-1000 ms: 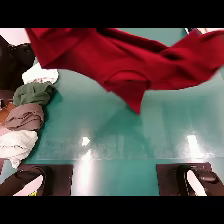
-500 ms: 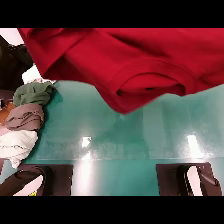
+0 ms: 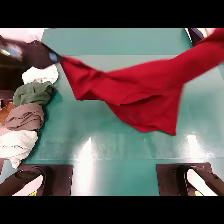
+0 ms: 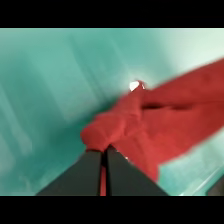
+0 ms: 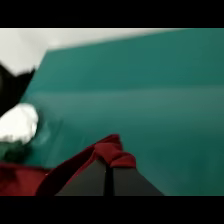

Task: Fold the shirts.

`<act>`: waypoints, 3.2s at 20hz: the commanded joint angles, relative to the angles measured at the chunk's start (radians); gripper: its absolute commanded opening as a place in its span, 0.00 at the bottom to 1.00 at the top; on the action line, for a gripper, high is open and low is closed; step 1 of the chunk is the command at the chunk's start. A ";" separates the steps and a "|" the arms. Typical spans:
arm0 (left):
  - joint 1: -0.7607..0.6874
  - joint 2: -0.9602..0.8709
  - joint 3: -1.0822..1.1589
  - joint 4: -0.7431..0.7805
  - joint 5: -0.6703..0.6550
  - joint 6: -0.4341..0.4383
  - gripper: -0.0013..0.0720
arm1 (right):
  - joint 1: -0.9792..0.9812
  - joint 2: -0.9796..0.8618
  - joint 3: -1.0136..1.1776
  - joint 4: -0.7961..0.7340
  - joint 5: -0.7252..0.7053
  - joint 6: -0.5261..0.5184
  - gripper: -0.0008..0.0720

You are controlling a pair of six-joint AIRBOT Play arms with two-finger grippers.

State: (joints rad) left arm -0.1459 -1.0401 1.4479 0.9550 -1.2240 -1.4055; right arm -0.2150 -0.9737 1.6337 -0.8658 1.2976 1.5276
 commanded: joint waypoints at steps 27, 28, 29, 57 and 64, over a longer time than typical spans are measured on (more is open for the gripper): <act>-0.398 -0.286 -0.235 -0.111 0.407 0.105 0.96 | 0.432 -0.074 -0.275 -0.204 -0.229 -0.003 0.87; -0.437 -0.338 -0.201 -0.105 0.414 0.105 0.97 | 0.412 -0.053 -0.275 -0.204 -0.211 -0.003 0.87; -0.466 -0.385 -0.161 -0.092 0.412 0.104 0.97 | 0.395 -0.037 -0.275 -0.204 -0.191 -0.003 0.87; -0.357 -0.613 0.475 0.486 -0.090 -0.032 0.05 | 0.215 -0.276 -0.723 -0.463 -0.092 -0.030 0.82; -0.357 -0.613 0.475 0.486 -0.095 -0.027 0.05 | 0.132 -0.317 -0.723 -0.461 -0.164 -0.057 0.82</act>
State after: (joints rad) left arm -0.5049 -1.6524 1.9198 1.4399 -1.3079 -1.4349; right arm -0.0536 -1.2770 0.9123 -1.3266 1.1645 1.4902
